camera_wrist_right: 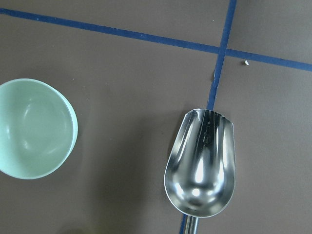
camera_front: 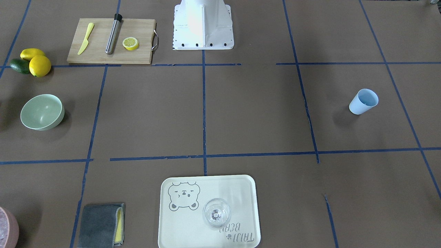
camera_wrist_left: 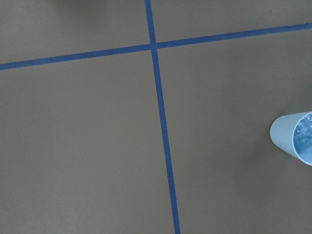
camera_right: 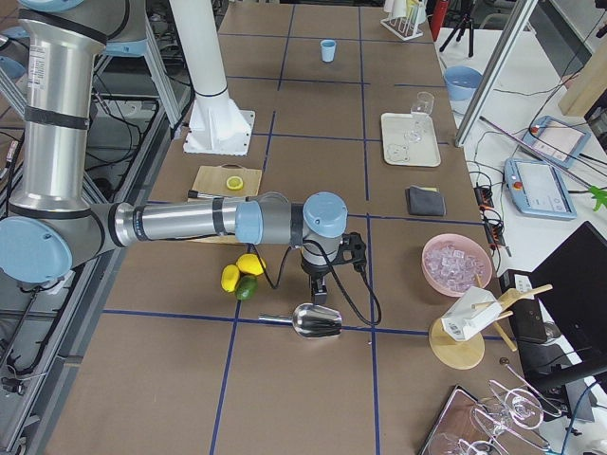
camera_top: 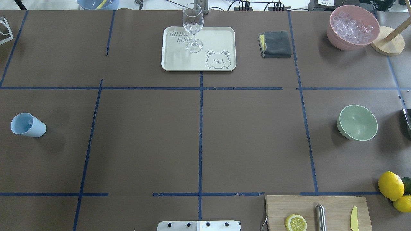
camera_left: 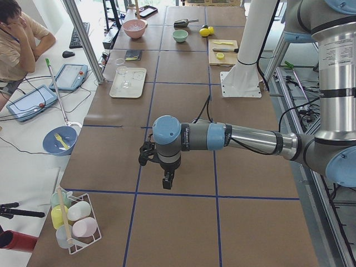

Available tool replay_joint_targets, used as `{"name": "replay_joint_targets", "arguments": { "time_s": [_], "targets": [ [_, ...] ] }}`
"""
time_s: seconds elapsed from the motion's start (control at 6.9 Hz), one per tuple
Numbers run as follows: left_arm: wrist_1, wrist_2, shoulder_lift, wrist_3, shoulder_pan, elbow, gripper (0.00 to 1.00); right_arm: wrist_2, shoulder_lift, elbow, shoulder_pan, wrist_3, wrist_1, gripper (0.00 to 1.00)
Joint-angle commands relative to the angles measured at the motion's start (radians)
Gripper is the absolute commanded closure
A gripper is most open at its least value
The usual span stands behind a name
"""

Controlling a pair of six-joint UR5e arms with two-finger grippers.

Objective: Pour ice into bowl

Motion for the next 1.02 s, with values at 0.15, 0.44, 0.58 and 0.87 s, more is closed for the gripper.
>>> {"name": "replay_joint_targets", "arguments": {
  "time_s": [0.15, 0.44, 0.58, 0.87],
  "targets": [
    [-0.029, -0.007, -0.023, 0.031, 0.000, 0.008, 0.00, 0.001, 0.003, 0.004, -0.002, 0.008, 0.001, 0.00],
    [-0.032, -0.009, -0.025, 0.029, 0.000, 0.005, 0.00, -0.002, 0.010, 0.001, -0.012, 0.004, 0.031, 0.00],
    [-0.032, -0.009, -0.023, 0.031, 0.000, 0.005, 0.00, -0.001, -0.005, -0.008, -0.012, 0.005, 0.106, 0.00],
    [-0.032, -0.012, -0.018, 0.029, 0.000, 0.008, 0.00, 0.106, -0.005, -0.028, -0.041, 0.043, 0.141, 0.00]
  ]
}}
